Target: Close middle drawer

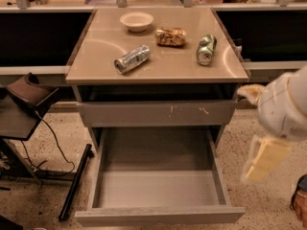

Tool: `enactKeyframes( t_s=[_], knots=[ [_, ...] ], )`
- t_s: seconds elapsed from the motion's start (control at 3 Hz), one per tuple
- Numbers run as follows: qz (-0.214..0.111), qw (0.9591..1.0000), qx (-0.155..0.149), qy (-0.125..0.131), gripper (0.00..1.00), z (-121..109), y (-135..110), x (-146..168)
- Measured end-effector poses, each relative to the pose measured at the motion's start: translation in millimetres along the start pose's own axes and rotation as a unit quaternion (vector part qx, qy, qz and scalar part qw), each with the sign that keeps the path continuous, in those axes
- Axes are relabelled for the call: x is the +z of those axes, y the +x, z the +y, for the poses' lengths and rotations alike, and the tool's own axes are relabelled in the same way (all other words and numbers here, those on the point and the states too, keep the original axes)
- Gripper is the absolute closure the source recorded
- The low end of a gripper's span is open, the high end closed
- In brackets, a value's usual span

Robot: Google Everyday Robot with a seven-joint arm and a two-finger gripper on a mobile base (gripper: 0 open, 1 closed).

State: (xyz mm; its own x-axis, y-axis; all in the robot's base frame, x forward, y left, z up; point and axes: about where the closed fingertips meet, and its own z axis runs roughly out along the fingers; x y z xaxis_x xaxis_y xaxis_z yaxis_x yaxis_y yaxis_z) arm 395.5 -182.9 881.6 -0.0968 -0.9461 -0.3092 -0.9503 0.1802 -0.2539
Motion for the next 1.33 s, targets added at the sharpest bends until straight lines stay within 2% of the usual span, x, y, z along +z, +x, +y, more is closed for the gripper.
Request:
enactKeyframes(
  t_s=[0.33,0.67,1.0,1.33],
  knots=[
    [-0.032,0.9994,0.008,-0.012,0.00,41,2,64],
    [-0.029,0.9976,0.043,-0.047,0.00,83,28,156],
    [0.001,0.9893,0.103,-0.103,0.00,144,77,248],
    [0.010,0.9838,0.125,-0.128,0.00,175,90,267]
  ],
)
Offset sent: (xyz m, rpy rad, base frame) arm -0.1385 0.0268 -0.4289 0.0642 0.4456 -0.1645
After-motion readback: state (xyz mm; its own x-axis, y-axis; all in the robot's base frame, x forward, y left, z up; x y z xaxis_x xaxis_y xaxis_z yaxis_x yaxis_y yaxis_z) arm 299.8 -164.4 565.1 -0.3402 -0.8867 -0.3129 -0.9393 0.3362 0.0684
